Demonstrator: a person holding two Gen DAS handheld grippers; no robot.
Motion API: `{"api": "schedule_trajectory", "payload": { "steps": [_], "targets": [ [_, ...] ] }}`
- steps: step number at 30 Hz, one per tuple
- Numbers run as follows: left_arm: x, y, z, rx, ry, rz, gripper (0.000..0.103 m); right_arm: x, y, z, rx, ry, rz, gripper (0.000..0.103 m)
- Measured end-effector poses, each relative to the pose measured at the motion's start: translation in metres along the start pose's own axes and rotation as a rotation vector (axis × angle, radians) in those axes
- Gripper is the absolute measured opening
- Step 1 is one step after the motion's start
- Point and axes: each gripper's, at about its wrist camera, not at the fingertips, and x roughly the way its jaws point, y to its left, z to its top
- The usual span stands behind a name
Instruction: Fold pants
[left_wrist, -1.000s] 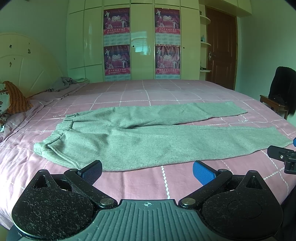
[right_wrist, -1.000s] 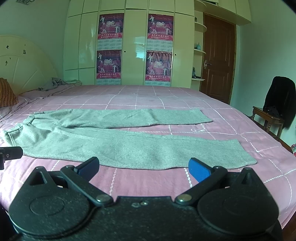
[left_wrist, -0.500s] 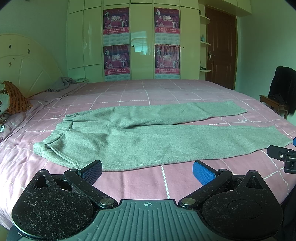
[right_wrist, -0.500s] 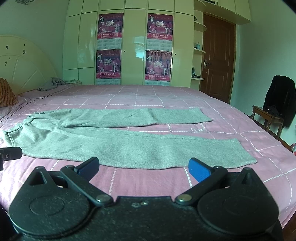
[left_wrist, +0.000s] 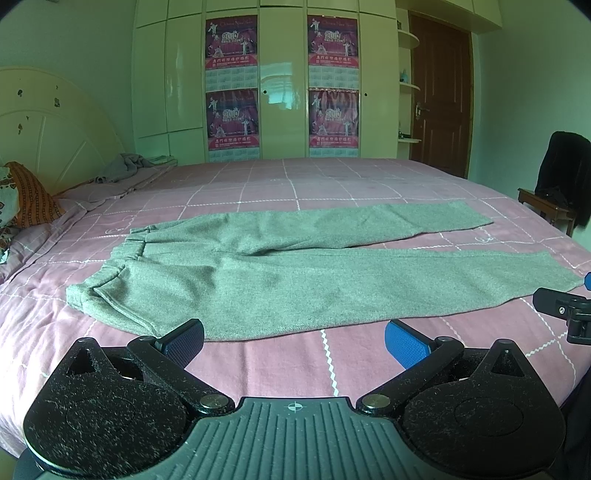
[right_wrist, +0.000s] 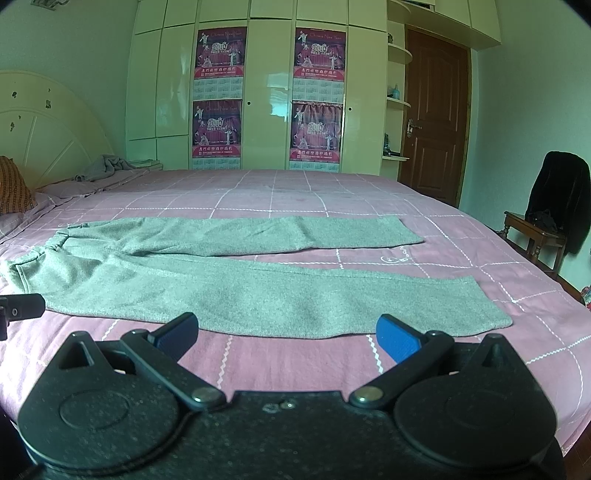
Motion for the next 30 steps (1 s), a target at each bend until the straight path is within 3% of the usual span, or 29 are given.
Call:
{"api": "schedule_trajectory", "payload": {
  "steps": [30],
  "targets": [
    [0.0004,0.0003,0.0006,0.001,0.006,0.003,0.103,0.0007,-0.0002,-0.0002,0.000,0.002,0.001,0.103]
  ]
}}
